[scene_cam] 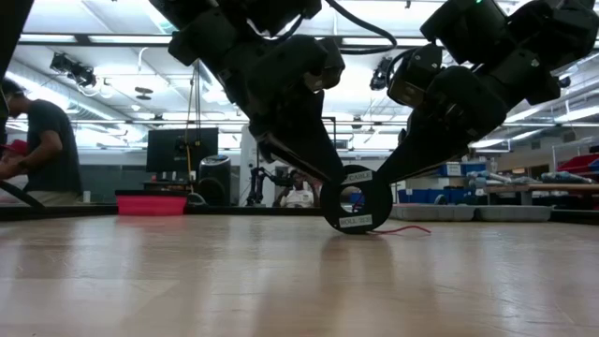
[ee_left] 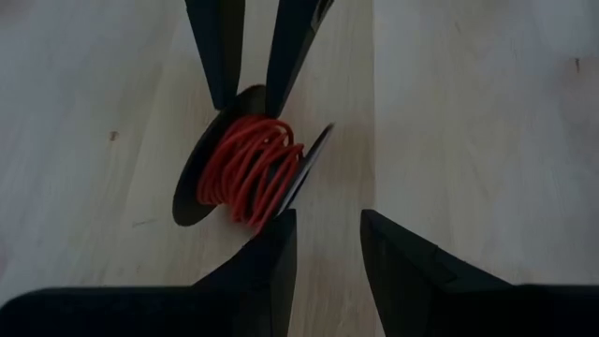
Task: Coil cords
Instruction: Uncoil the red wire from the black spool
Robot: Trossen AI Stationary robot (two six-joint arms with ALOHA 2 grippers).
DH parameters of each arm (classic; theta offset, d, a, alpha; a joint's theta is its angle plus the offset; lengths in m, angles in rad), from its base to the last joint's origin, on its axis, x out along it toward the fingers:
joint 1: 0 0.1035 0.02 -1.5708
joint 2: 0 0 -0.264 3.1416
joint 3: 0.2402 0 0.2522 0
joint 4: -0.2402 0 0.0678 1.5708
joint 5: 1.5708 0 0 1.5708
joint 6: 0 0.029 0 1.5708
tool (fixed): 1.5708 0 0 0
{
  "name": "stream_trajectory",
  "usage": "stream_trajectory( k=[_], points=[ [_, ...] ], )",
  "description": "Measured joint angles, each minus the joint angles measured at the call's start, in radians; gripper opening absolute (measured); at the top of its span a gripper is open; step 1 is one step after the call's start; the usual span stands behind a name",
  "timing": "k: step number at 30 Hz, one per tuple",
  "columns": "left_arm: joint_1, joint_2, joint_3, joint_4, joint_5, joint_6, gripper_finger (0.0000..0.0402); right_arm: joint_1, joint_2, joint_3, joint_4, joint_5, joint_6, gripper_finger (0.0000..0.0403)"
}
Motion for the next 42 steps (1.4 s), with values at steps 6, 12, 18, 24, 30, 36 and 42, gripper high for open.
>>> stream_trajectory(
  k=[6, 12, 18, 24, 30, 36, 42],
  points=[
    [0.000, -0.001, 0.000, -0.001, -0.013, 0.003, 0.0124, 0.000, 0.000, 0.000, -0.002, 0.001, -0.004, 0.0067],
    [0.000, -0.001, 0.000, 0.000, -0.029, 0.002, 0.0124, -0.002, -0.001, 0.000, -0.031, 0.010, -0.004, 0.0011],
    [0.000, -0.001, 0.000, 0.007, -0.050, -0.001, 0.0124, -0.022, -0.002, 0.000, -0.057, 0.007, 0.002, 0.0003],
    [0.000, -0.017, 0.061, -0.083, -0.032, 0.013, 0.0124, -0.021, -0.002, 0.000, -0.072, 0.036, -0.047, 0.0002],
    [0.001, -0.020, 0.145, -0.231, -0.040, 0.038, 0.0124, -0.005, -0.017, 0.000, -0.118, 0.101, -0.100, 0.0001],
    [0.001, -0.020, 0.203, -0.344, -0.070, 0.065, 0.0124, 0.040, -0.141, -0.001, -0.185, 0.196, -0.184, 0.0000],
    [0.003, -0.019, 0.224, -0.346, -0.141, 0.135, 0.0124, 0.043, -0.266, -0.001, -0.297, 0.233, -0.200, 0.0000]
  ],
)
